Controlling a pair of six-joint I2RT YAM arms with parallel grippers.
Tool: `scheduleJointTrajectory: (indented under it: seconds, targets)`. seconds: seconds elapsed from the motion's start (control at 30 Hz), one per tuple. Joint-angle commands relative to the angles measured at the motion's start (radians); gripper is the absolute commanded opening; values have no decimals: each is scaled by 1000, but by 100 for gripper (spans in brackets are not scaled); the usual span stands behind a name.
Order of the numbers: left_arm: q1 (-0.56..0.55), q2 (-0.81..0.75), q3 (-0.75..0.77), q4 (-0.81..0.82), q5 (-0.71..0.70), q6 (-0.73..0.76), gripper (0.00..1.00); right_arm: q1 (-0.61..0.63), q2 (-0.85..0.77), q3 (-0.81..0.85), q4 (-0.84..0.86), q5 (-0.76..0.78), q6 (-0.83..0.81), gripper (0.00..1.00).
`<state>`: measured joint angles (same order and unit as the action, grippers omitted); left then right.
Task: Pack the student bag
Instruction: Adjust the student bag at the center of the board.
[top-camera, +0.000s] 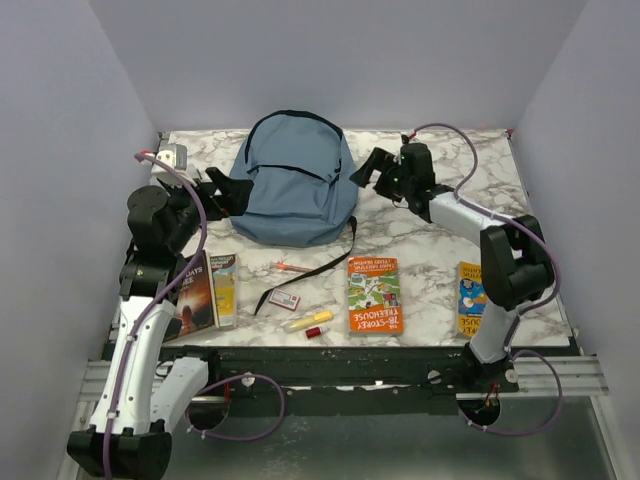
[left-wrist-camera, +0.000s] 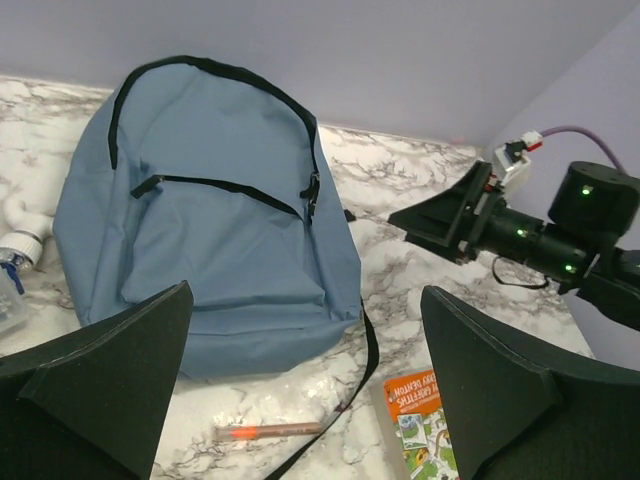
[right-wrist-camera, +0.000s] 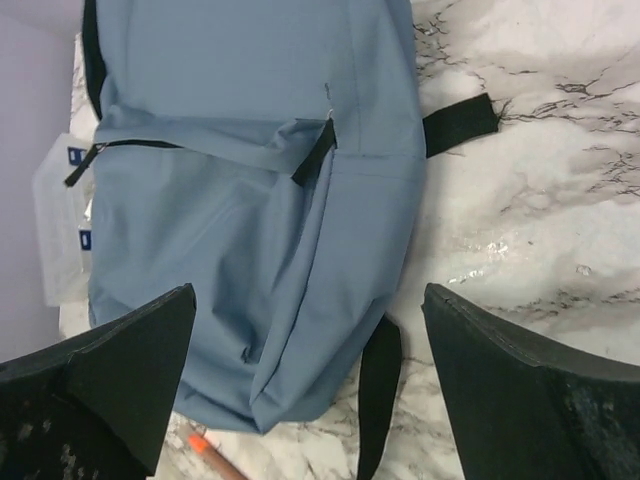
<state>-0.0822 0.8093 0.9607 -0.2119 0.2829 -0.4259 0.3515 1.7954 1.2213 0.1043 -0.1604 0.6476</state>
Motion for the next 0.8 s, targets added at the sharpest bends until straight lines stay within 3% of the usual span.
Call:
scheduleJointTrajectory:
  seconds: [0.0, 0.3, 0.47, 0.5, 0.63, 0.77]
  targets:
    - [22, 65, 40, -24, 91, -38, 99, 0, 116, 52, 113, -45, 91, 100]
    - [99, 190, 83, -49, 247, -104, 99, 91, 276, 114, 84, 128, 43, 99]
    - [156, 244, 85, -50, 295, -150, 98, 146, 319, 115, 72, 287, 24, 80]
    - [160, 251, 85, -50, 298, -153, 98, 151, 330, 123, 68, 310, 17, 75]
    - [166, 295, 86, -56, 315, -163, 98, 155, 368, 146, 58, 332, -30, 37]
    - [173, 337, 104, -72, 343, -163, 98, 152, 376, 178, 21, 314, -136, 9]
